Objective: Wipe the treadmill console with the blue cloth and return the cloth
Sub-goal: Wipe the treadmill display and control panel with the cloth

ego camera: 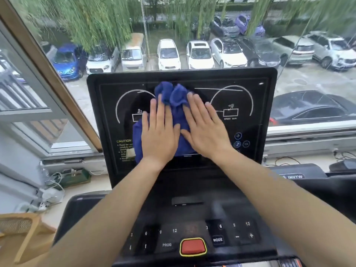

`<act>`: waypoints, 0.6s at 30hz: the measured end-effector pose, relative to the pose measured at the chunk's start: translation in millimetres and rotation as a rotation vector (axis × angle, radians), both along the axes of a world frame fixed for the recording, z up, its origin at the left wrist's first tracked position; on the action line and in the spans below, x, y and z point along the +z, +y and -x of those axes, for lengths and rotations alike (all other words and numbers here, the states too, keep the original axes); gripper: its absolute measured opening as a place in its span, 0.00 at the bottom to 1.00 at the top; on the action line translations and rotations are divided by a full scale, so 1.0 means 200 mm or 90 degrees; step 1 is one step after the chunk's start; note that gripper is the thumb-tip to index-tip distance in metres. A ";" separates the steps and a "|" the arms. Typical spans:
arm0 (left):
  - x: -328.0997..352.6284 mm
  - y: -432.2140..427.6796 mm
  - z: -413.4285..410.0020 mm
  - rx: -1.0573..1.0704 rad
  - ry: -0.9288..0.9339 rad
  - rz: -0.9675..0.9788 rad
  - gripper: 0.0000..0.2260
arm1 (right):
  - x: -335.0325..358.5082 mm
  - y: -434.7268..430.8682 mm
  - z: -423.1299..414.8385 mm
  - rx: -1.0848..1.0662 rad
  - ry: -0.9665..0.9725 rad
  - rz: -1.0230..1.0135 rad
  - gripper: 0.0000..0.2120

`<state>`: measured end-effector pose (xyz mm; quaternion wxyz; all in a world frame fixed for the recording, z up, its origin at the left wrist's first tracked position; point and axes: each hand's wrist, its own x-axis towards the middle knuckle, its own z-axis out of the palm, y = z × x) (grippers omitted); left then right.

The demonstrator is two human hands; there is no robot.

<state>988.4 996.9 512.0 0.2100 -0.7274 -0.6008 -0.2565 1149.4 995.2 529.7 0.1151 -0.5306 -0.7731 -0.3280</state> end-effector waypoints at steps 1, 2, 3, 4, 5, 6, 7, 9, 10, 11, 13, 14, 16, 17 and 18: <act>0.10 0.06 -0.06 0.001 0.000 -0.007 0.30 | 0.08 0.04 -0.06 -0.031 0.020 -0.011 0.36; 0.19 0.10 -0.13 -0.003 0.009 -0.011 0.31 | 0.15 0.07 -0.13 -0.060 0.040 -0.013 0.36; 0.25 0.13 -0.21 -0.012 0.024 -0.016 0.32 | 0.19 0.08 -0.21 -0.084 0.062 -0.009 0.36; 0.29 0.14 -0.30 -0.032 0.042 -0.023 0.33 | 0.20 0.09 -0.30 -0.106 0.082 -0.003 0.37; 0.30 0.14 -0.38 -0.062 0.057 -0.030 0.33 | 0.18 0.08 -0.38 -0.127 0.100 0.009 0.37; 0.28 0.13 -0.45 -0.096 0.072 -0.034 0.33 | 0.14 0.05 -0.46 -0.149 0.116 0.025 0.37; 0.23 0.11 -0.52 -0.131 0.091 -0.029 0.33 | 0.07 0.00 -0.52 -0.167 0.133 0.044 0.37; 0.06 0.04 -0.59 -0.199 0.146 -0.013 0.32 | -0.12 -0.12 -0.60 -0.179 0.166 0.075 0.38; -0.03 -0.01 -0.60 -0.224 0.177 -0.005 0.32 | -0.21 -0.18 -0.61 -0.177 0.170 0.093 0.38; -0.13 -0.07 -0.58 -0.244 0.204 0.009 0.32 | -0.30 -0.25 -0.59 -0.170 0.163 0.114 0.37; -0.29 -0.17 -0.48 -0.258 0.253 0.037 0.32 | -0.45 -0.35 -0.51 -0.146 0.133 0.166 0.35; -0.34 -0.21 -0.41 -0.246 0.274 0.040 0.32 | -0.49 -0.38 -0.47 -0.131 0.114 0.182 0.35; -0.35 -0.21 -0.28 -0.208 0.276 0.017 0.32 | -0.48 -0.33 -0.39 -0.057 0.083 0.141 0.35; -0.30 -0.18 -0.24 -0.184 0.260 0.002 0.32 | -0.43 -0.27 -0.36 -0.018 0.076 0.110 0.35; -0.23 -0.13 -0.22 -0.153 0.228 -0.011 0.32 | -0.34 -0.20 -0.33 0.012 0.075 0.083 0.35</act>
